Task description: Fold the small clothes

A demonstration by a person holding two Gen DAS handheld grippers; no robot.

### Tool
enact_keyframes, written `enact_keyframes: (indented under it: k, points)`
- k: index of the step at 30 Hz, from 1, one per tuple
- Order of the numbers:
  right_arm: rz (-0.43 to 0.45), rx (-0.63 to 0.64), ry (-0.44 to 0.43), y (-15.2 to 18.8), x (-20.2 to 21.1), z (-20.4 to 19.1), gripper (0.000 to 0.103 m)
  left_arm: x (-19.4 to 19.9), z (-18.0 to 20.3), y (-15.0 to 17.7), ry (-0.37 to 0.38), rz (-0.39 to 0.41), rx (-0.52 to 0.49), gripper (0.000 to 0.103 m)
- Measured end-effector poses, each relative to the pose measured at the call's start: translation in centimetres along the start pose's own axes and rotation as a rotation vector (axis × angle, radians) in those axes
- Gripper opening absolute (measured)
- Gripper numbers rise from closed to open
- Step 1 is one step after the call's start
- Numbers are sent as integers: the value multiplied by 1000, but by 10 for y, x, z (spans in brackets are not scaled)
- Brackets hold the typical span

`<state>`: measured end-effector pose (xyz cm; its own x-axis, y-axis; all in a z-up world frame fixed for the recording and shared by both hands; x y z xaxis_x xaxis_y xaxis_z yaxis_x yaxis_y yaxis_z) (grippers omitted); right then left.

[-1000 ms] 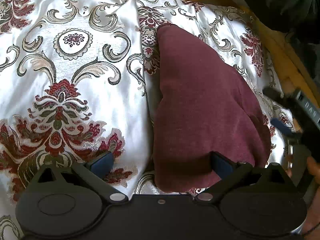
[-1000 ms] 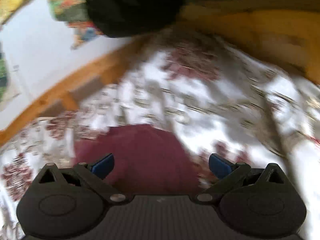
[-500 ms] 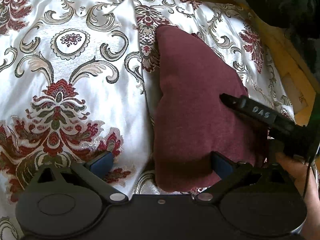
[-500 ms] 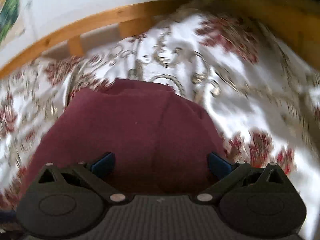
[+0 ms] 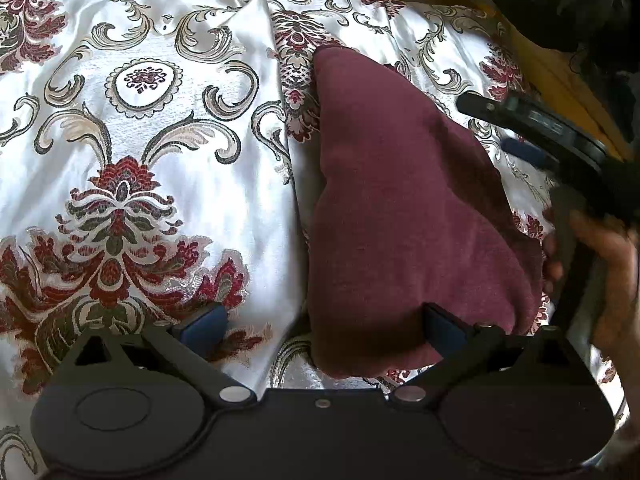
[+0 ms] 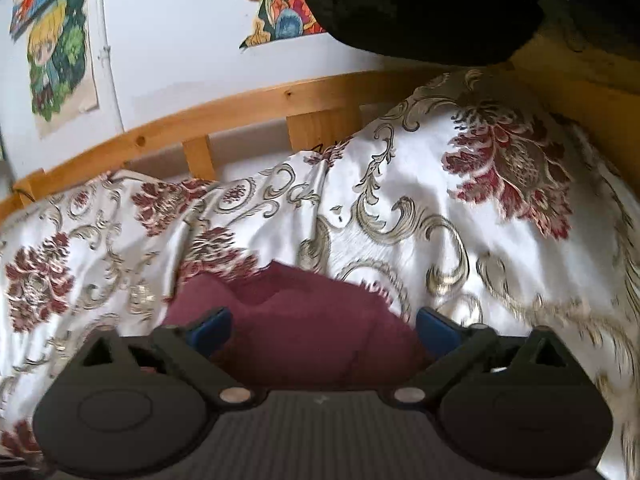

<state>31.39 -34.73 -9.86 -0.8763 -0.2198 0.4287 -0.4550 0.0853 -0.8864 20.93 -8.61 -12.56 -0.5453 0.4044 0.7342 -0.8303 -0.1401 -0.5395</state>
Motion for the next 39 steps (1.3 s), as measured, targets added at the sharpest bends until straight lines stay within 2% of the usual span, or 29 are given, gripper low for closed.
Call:
enact_keyframes:
  k: [2, 7, 9, 11, 14, 19, 21, 23, 28, 31, 34, 36, 38, 39]
  points:
    - [-16, -10, -11, 1, -14, 7, 76, -1, 0, 1, -1, 9, -7, 102]
    - [-72, 49, -123, -3, -44, 7, 75, -1, 2, 2, -11, 23, -16, 102]
    - [-132, 67, -141, -2, -56, 3, 63, -3, 4, 2, -17, 27, -21, 103]
    - [-149, 86, -142, 2, -60, 0, 27, -4, 5, 2, -19, 29, -25, 103]
    - [-130, 119, -132, 3, -56, -4, 10, -6, 5, 1, -18, 31, -26, 103]
    - [88, 182, -44, -9, -24, -9, 9, -2, 15, 1, -51, 55, -93, 103]
    - [141, 203, -12, -12, -16, -11, 9, 1, 22, 1, -66, 79, -138, 103]
    - [121, 213, 14, -11, -20, -10, 9, 3, 27, 1, -67, 95, -168, 103]
    - [-16, 190, 64, 13, -47, 2, 9, 4, 24, -1, -43, 98, -150, 102]
    - [-24, 173, 65, 14, -48, 5, 10, 7, 25, -2, -25, 110, -148, 102]
    - [-23, 150, 58, 12, -43, 5, 19, 14, 27, -3, 33, 152, -152, 102]
    - [-17, 116, 52, 10, -37, 6, 32, 20, 28, -4, 88, 195, -142, 102]
    - [-2, 86, 21, 6, -28, 5, 54, 25, 28, -5, 116, 236, -130, 102]
    - [10, 77, -18, 4, -22, 4, 60, 27, 28, -5, 117, 251, -125, 102]
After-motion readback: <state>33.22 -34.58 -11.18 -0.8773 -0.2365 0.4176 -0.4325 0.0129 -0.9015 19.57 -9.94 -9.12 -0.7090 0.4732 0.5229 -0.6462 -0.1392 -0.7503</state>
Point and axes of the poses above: each gripper's, at about its wrist camera, not at the fingertips, and x roughly against the way its jaws point, z to its right, y to its underside, the point moved 1 cm from there along -x, roughly the way its jaws point, and after that the axes turned 2 degrees about z, right-handed, at the moved point
